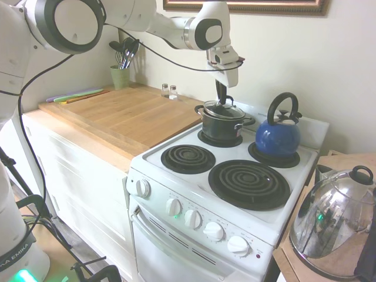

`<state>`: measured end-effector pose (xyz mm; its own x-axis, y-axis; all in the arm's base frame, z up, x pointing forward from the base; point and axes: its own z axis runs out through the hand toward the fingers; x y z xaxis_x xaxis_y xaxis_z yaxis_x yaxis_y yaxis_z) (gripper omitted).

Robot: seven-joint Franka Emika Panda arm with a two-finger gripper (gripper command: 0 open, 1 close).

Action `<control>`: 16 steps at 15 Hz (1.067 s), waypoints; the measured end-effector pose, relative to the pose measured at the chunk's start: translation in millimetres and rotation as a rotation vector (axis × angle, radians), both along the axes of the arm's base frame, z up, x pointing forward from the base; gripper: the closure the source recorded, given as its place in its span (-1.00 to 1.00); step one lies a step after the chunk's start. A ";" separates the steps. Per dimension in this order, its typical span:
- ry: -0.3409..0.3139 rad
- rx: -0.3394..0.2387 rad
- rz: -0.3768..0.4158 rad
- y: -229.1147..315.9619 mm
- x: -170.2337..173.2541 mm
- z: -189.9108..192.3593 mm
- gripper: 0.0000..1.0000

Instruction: Uncover the lid of the pot

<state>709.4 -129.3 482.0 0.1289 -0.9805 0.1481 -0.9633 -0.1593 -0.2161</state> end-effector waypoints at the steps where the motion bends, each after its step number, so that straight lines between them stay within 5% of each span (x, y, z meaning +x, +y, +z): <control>1: -0.019 -0.012 0.005 2.9 -3.8 16.0 1.00; 6: -0.079 -0.102 0.056 66.0 -40.0 81.7 1.00; 11: -0.073 -0.208 0.171 212.6 -61.5 60.9 1.00; 16: -0.009 -0.261 0.247 297.9 -49.4 22.7 1.00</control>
